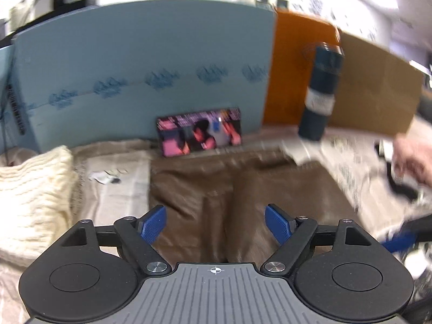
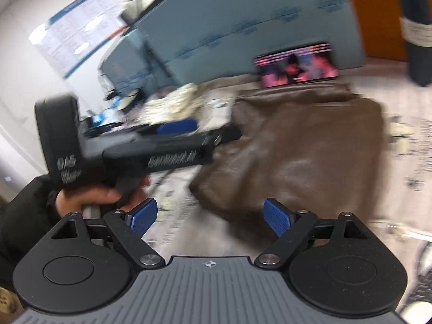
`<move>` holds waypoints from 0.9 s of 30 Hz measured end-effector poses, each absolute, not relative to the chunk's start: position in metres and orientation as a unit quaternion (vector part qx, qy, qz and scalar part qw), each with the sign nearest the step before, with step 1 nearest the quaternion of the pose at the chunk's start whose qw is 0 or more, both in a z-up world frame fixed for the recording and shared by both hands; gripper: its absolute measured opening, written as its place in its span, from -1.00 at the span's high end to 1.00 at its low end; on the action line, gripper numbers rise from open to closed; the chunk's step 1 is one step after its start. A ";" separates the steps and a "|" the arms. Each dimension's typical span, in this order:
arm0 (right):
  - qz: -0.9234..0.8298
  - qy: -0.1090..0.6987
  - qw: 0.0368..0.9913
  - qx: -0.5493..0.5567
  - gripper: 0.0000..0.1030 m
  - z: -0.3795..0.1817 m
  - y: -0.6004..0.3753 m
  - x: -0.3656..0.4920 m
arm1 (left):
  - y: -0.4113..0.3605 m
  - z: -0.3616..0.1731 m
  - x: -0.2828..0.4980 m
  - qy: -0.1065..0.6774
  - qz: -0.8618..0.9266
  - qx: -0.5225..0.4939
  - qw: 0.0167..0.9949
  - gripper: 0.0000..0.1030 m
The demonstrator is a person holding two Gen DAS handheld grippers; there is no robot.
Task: Fold clothes
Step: 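Move both open grippers over the folded brown vest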
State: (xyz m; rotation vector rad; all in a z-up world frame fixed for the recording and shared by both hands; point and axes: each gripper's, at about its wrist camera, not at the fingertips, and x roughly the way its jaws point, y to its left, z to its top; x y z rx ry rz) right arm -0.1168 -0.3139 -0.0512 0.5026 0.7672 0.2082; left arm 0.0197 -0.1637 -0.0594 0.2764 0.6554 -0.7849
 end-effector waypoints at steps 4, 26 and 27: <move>0.031 0.357 0.893 0.272 -0.66 -0.059 -0.339 -0.124 | -0.176 -0.095 0.021 0.352 -0.370 0.170 0.843 -0.71; -0.095 0.376 0.851 0.354 -0.73 -0.110 -0.404 -0.103 | -0.079 -0.120 0.077 0.469 -0.366 -0.114 0.796 -0.86; -0.093 0.376 0.852 0.353 -0.74 -0.111 -0.404 -0.100 | -0.082 -0.121 0.076 0.465 -0.372 -0.110 0.796 -0.91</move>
